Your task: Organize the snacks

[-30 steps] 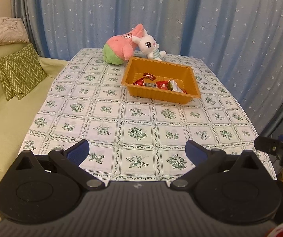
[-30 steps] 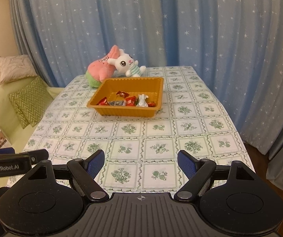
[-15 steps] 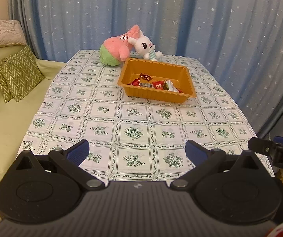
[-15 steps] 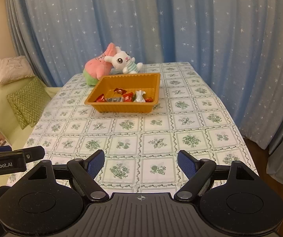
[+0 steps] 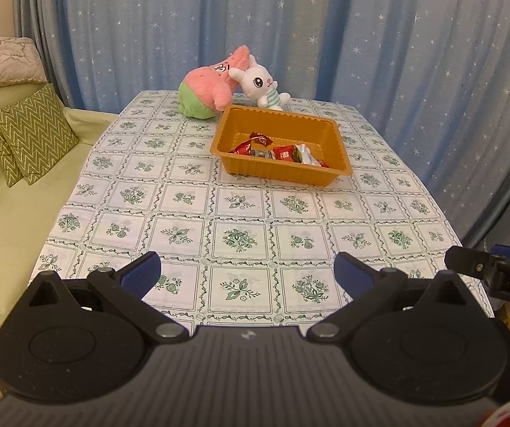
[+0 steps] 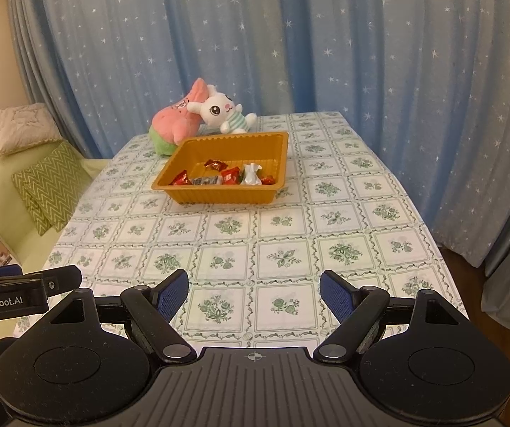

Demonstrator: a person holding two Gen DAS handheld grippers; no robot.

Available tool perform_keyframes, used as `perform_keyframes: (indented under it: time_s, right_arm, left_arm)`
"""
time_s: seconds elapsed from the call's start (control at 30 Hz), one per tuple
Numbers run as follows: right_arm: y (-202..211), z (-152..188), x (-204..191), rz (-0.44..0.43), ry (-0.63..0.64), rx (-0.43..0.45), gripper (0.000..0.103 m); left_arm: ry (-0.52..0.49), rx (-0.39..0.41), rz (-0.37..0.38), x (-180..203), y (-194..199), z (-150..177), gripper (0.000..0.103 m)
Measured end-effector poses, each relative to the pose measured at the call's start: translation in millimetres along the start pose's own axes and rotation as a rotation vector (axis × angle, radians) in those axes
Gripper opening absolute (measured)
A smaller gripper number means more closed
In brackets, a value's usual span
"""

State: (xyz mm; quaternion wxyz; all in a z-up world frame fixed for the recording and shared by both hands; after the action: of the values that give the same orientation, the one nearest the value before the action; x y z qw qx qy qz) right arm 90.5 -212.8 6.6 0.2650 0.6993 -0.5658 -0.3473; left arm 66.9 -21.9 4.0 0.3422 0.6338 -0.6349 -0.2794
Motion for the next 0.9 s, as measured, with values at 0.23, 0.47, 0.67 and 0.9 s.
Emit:
perform_keyframes:
  time_s: [0.23,0.47,0.67,0.9]
  right_arm:
    - [-0.1,0.0,0.2,0.001,-0.002,0.000,0.081]
    - [-0.7,0.5,0.0,0.002,-0.002,-0.002,0.081]
    - [-1.2,0.3,0.8,0.001,-0.004,-0.003,0.081]
    - [-1.5,0.3,-0.2,0.001,-0.003,-0.002,0.081]
  left_arm:
    - [-0.006,0.000,0.001,2.5,-0.6,0.9,0.103]
    - [-0.016,-0.007,0.008,5.1,-1.7,2.7,0.103]
    - [-0.020,-0.008,0.008,5.4,-1.4,3.7,0.103]
    - [-0.024,-0.005,0.005,4.7,-1.1,4.0,0.103]
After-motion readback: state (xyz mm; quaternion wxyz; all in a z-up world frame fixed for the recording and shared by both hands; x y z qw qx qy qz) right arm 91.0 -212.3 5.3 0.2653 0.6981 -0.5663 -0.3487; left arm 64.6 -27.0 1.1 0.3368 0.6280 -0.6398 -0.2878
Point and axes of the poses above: each gripper's, at about its wrist camera, not at the fingertips, and y roughly against the way its jaws point, x to its right, z to its underside, the point moved 10 cm from there along -y, roughly the way its jaws point, and after that the axes turned 10 degrees about -x, right-handed, at the moved point
